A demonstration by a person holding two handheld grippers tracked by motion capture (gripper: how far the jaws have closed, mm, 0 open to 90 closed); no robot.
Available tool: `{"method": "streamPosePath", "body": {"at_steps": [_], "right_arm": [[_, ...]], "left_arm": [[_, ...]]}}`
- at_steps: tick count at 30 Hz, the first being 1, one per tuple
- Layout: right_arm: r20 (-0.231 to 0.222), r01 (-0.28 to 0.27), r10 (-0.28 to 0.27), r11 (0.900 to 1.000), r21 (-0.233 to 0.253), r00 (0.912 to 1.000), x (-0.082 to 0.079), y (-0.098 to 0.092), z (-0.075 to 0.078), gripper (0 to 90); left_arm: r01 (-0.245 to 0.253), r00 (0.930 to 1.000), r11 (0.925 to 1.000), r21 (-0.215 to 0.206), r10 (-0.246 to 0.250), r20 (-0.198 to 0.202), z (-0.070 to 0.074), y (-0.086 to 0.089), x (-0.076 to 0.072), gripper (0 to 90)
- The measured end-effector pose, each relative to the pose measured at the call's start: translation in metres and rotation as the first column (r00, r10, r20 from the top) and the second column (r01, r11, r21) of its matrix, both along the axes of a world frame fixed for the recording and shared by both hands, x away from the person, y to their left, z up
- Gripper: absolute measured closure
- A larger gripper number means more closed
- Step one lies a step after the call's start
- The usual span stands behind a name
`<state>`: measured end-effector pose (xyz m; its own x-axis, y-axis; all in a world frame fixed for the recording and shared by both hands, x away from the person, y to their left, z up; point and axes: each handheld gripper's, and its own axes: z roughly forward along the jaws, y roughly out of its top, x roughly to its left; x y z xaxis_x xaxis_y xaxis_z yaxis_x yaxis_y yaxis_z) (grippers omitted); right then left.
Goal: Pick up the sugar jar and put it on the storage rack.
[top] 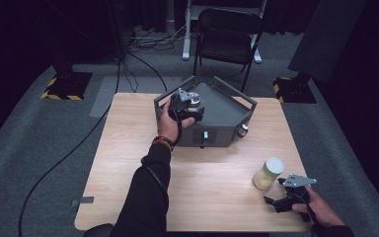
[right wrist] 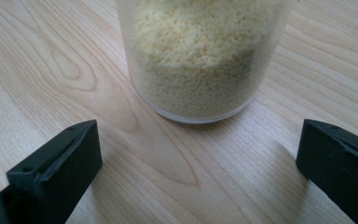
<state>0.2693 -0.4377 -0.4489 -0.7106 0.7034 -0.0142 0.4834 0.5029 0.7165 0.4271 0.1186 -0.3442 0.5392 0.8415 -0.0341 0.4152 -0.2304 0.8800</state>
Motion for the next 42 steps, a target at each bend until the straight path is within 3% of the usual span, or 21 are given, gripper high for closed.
{"method": "streamPosePath", "body": {"at_steps": [4, 10, 20, 24, 28, 33, 42], "right_arm": [[0.000, 0.000, 0.000, 1.000, 0.000, 1.0000, 0.000, 0.000, 0.000, 0.0], [0.000, 0.000, 0.000, 1.000, 0.000, 1.0000, 0.000, 0.000, 0.000, 0.0], [0.000, 0.000, 0.000, 1.000, 0.000, 1.0000, 0.000, 0.000, 0.000, 0.0], [0.000, 0.001, -0.001, 1.000, 0.001, 1.0000, 0.000, 0.000, 0.000, 0.0], [0.000, 0.000, 0.000, 1.000, 0.000, 1.0000, 0.000, 0.000, 0.000, 0.0], [0.000, 0.000, 0.000, 1.000, 0.000, 1.0000, 0.000, 0.000, 0.000, 0.0], [0.001, 0.001, -0.001, 1.000, -0.001, 1.0000, 0.000, 0.000, 0.000, 0.0]], "left_arm": [[-0.022, 0.9998, 0.9997, -0.009, 0.022, 0.000, -0.003, -0.001, -0.003, 10.9], [-0.051, 0.9984, 0.9986, -0.012, 0.051, 0.022, -0.001, -0.002, -0.007, 3.8], [-0.046, 0.9974, 0.9989, -0.003, 0.046, 0.055, 0.007, 0.000, -0.016, 1.4], [-0.039, 0.9962, 0.9991, 0.016, 0.037, 0.078, 0.009, -0.001, -0.022, 1.0], [-0.062, 0.9934, 0.9966, 0.054, 0.056, 0.100, 0.013, -0.005, -0.032, 0.9], [-0.038, 0.9923, 0.9964, 0.076, 0.028, 0.120, 0.015, -0.003, -0.042, 0.8], [-0.002, 0.9898, 0.9977, 0.068, -0.008, 0.142, 0.007, 0.008, -0.061, 0.5]]}}
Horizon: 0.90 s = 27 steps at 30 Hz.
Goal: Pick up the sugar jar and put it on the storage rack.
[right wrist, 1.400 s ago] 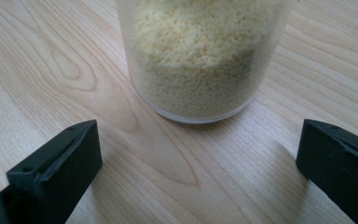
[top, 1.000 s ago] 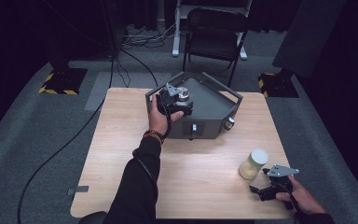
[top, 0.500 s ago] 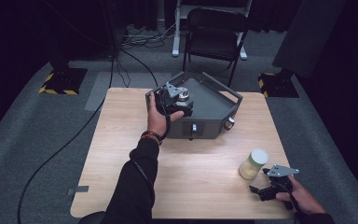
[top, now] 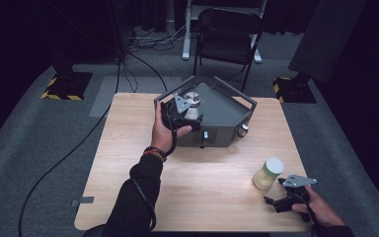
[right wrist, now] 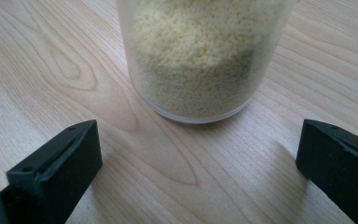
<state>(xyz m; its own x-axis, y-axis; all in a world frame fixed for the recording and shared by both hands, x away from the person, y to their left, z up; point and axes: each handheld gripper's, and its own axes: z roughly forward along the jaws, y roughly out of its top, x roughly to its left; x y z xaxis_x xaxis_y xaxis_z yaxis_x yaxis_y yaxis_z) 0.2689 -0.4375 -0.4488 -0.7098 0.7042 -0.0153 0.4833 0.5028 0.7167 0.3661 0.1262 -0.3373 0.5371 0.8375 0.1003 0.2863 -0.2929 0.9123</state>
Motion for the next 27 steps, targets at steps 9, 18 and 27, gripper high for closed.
{"method": "streamPosePath", "body": {"at_steps": [9, 18, 27], "right_arm": [[0.000, 0.001, -0.001, 1.000, 0.000, 1.0000, 0.000, 0.000, 0.000, 0.0], [-0.001, 0.001, -0.001, 1.000, 0.000, 1.0000, 0.000, 0.000, 0.000, 0.0], [-0.001, 0.002, -0.002, 1.000, 0.000, 1.0000, 0.000, 0.000, 0.000, 0.0]], "left_arm": [[0.052, 0.9986, 0.9985, 0.015, -0.052, 0.012, -0.009, 0.008, -0.021, 0.3], [0.112, 0.9936, 0.9913, 0.068, -0.113, 0.007, -0.017, 0.009, -0.032, 0.3], [0.137, 0.9905, 0.9871, 0.083, -0.137, -0.016, -0.030, 0.013, -0.041, 0.4]]}}
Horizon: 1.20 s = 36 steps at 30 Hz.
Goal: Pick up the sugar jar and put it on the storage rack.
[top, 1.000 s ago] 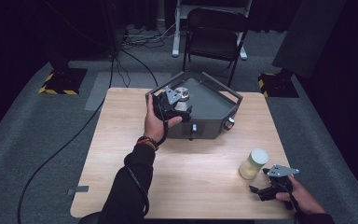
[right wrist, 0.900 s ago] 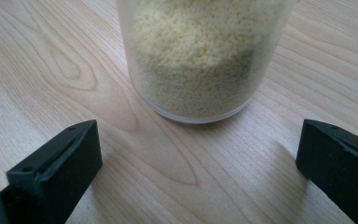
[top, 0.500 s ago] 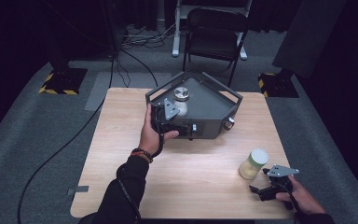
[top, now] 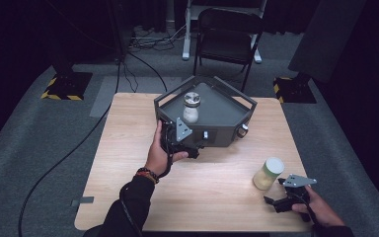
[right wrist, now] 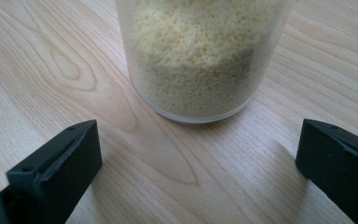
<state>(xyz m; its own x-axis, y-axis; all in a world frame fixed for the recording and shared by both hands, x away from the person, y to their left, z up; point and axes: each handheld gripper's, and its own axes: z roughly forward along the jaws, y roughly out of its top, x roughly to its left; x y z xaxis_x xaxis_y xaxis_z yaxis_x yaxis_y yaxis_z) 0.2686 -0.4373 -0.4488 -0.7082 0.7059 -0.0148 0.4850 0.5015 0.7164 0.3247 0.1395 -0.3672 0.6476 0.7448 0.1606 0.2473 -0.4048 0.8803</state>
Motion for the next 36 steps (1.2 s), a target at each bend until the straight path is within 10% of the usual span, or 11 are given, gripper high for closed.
{"method": "streamPosePath", "body": {"at_steps": [36], "right_arm": [[0.001, 0.003, -0.003, 1.000, 0.000, 1.0000, -0.001, 0.000, 0.000, 0.0]], "left_arm": [[0.083, 0.9939, 0.9821, 0.169, -0.070, -0.085, -0.048, 0.026, -0.039, 0.5]]}}
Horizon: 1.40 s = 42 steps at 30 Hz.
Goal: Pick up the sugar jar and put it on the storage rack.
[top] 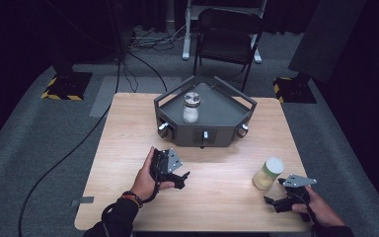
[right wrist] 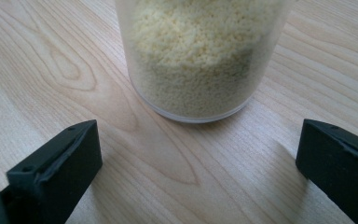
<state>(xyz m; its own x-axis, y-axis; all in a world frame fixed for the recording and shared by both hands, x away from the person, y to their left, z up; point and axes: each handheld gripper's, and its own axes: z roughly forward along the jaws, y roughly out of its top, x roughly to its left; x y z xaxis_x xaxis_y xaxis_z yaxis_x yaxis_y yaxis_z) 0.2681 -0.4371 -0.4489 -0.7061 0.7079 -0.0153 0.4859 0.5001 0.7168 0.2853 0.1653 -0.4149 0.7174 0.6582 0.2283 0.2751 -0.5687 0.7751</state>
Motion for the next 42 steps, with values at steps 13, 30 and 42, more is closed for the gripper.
{"method": "streamPosePath", "body": {"at_steps": [13, 30, 42], "right_arm": [[0.000, 0.001, -0.001, 1.000, 0.000, 1.0000, 0.000, 0.000, 0.000, 0.0], [0.001, 0.003, -0.003, 1.000, 0.000, 1.0000, -0.001, 0.000, 0.000, 0.0], [0.001, 0.003, -0.003, 1.000, 0.000, 1.0000, -0.001, 0.000, 0.000, 0.0]], "left_arm": [[-0.008, 0.9992, 0.9991, 0.040, 0.009, -0.039, -0.011, 0.012, -0.007, 0.5], [-0.052, 0.9924, 0.9930, 0.106, 0.064, -0.106, -0.018, 0.029, -0.005, 0.9], [-0.083, 0.9772, 0.9938, 0.074, 0.096, -0.189, -0.024, 0.047, 0.009, 0.8]]}}
